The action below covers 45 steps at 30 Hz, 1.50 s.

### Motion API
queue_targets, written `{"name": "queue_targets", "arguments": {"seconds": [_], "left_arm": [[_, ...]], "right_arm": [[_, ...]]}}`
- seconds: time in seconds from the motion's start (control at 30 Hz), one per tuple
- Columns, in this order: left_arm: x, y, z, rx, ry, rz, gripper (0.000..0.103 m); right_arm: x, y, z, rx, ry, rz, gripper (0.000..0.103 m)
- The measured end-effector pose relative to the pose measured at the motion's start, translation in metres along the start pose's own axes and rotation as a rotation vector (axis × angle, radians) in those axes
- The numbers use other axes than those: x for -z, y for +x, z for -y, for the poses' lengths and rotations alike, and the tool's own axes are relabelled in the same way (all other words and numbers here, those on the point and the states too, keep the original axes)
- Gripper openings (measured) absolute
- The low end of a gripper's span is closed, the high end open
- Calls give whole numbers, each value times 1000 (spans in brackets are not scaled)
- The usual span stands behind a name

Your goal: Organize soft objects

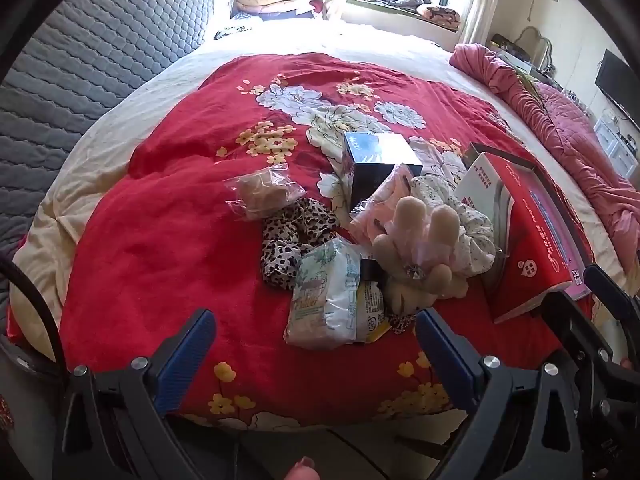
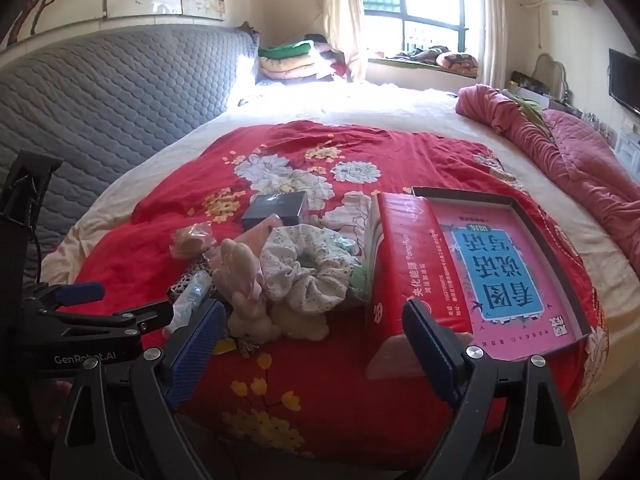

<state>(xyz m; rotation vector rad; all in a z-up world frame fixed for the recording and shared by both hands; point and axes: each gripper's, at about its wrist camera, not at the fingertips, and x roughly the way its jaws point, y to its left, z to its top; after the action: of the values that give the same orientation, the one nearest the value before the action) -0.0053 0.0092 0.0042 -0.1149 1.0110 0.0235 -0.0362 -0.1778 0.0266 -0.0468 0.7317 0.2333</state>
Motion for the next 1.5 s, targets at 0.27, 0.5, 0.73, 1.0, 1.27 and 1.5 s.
{"name": "queue_targets", "arguments": {"seconds": [0.27,0.5,0.73,1.0,1.27,1.5], "left_arm": [[2,3,5,-3,4,-2,100],[2,5,5,-7,9,-4,100],[2,4,5,-9,11,-4,100],[2,3,5,-12,8,-4,100],[2,2,5,-16,13,-1,100],[1,2,4,-16,13,3,100]], "right_arm": [[1,1,0,9,1,-2,91],[1,0,0,16,-1,-3,91],[1,2,-2,16,-7,-8,91],[1,3,-2,19,-12,-4,91],[1,3,-3,22,-15,-4,91],[2,3,-3,19,-14,-5,91]]}}
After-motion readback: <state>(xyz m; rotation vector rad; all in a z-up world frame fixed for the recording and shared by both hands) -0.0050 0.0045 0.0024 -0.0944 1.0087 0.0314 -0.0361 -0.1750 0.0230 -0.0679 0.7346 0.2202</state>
